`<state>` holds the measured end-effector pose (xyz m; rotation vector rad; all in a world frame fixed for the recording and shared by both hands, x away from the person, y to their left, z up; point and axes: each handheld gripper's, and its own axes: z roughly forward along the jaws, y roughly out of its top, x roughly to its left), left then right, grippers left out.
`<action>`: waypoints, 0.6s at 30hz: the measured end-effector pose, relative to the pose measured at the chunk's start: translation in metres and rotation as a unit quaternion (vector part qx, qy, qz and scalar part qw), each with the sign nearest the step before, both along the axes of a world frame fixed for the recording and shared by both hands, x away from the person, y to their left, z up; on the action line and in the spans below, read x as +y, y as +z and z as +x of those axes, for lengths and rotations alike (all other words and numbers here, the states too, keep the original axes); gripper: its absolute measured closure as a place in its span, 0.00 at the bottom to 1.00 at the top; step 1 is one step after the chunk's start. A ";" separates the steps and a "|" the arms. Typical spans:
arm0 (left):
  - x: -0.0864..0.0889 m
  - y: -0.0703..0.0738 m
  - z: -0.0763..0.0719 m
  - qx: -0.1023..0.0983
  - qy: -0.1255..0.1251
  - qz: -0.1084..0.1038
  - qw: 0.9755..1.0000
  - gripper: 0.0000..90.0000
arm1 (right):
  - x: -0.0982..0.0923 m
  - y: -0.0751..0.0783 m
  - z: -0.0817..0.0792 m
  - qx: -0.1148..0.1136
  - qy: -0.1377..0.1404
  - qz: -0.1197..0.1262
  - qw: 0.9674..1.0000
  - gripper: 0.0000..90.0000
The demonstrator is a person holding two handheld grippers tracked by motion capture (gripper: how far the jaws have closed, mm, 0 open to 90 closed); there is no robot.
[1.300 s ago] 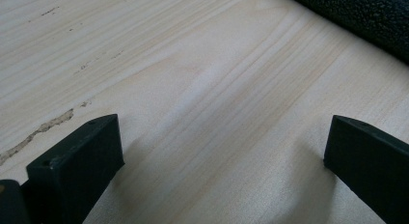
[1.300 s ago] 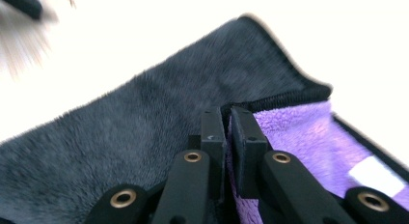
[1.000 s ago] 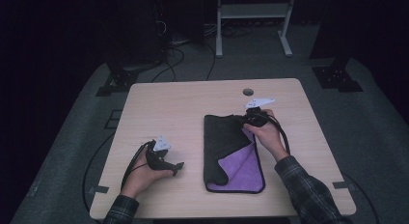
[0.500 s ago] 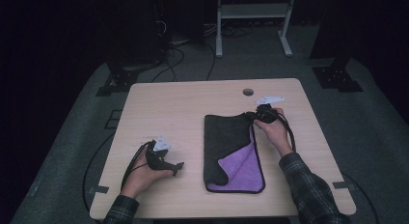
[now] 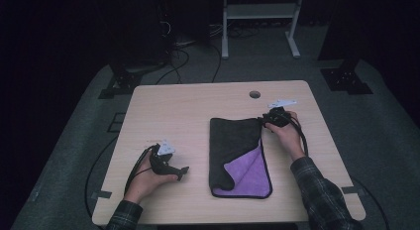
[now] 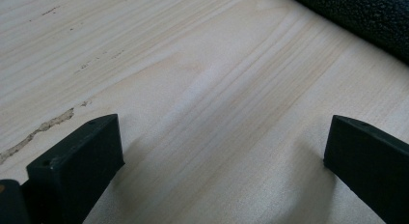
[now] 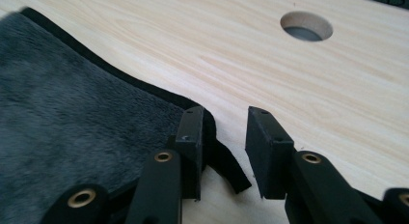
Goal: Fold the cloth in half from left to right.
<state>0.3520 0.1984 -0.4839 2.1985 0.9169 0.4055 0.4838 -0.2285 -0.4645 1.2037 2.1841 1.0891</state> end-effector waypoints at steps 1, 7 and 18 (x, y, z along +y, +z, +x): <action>0.000 0.000 0.000 0.000 0.000 0.000 1.000 0.00 | 0.000 0.003 -0.002 -0.002 0.000 0.002 1.000 0.74; 0.000 0.000 0.000 0.000 0.000 0.000 1.000 0.00 | 0.001 0.016 -0.014 -0.002 0.016 0.007 1.000 0.70; 0.000 0.000 0.000 0.001 0.000 0.001 1.000 0.00 | 0.010 0.032 -0.047 0.001 0.065 0.007 0.998 0.66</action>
